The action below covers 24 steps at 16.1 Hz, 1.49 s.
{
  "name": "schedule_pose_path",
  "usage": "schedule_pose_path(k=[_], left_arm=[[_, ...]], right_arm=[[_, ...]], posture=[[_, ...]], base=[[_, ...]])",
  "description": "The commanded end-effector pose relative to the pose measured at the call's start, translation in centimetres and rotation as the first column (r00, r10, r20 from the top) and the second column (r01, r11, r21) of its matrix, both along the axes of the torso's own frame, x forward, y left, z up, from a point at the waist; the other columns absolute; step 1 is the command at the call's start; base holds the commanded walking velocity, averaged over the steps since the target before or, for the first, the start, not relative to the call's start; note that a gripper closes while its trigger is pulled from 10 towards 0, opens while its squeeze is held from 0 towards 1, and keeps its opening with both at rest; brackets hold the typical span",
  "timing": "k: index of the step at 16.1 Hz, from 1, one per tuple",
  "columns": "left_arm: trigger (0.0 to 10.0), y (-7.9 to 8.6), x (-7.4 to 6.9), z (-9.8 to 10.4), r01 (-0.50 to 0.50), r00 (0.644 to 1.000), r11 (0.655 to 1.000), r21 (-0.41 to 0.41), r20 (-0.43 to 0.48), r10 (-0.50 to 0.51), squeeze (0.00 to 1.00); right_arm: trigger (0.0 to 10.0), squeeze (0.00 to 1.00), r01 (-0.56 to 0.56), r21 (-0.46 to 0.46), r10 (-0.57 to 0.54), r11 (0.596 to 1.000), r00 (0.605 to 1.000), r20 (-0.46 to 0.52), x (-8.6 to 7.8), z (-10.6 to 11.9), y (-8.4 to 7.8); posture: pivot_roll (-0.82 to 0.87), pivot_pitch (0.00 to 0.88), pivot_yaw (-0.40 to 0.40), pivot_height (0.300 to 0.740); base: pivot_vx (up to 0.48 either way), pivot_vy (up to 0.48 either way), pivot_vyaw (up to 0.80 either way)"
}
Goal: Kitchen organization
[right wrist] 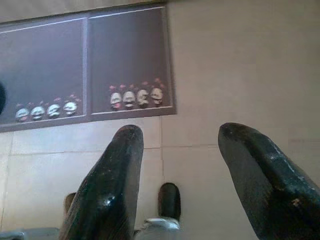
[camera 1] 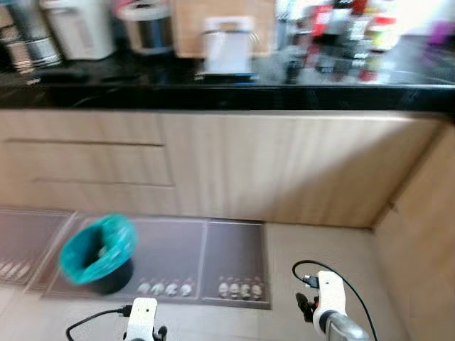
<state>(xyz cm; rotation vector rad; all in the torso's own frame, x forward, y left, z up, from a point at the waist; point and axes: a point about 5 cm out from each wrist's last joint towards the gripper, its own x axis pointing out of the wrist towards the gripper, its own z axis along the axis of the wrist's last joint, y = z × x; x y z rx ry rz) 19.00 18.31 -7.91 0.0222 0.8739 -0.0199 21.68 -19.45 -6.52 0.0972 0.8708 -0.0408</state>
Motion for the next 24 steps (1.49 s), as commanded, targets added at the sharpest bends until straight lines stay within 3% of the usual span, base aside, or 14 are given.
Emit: schedule_pose_path(k=[1, 17, 24], left_arm=[[10.0, 0.28, -0.18, -0.09, -0.007, 1.000, 1.000, 0.005, -0.013, 0.008, 0.00], [10.0, 0.64, 0.03, 0.08, -0.011, 1.000, 1.000, 0.011, -0.002, 0.011, 0.00], [10.0, 0.61, 0.19, 0.17, -0.009, 1.000, 1.000, 0.012, 0.006, 0.009, 0.00]], right_arm=[[10.0, 0.00, -0.006, -0.003, 0.006, 1.000, 1.000, 0.011, 0.36, 0.18, 0.23], [10.0, 0.00, -0.004, 0.002, 0.004, 1.000, 1.000, 0.003, 0.48, 0.22, 0.34], [10.0, 0.00, -0.007, -0.002, 0.007, 1.000, 1.000, 0.004, 0.50, 0.23, 0.34]], posture=[[-0.02, 0.000, 0.009, 0.740], [-0.01, 0.000, 0.013, 0.740], [-0.01, 0.000, 0.013, 0.740]], base=[[0.000, 0.000, 0.00], [0.000, 0.000, -0.27], [0.000, 0.000, 0.00]])
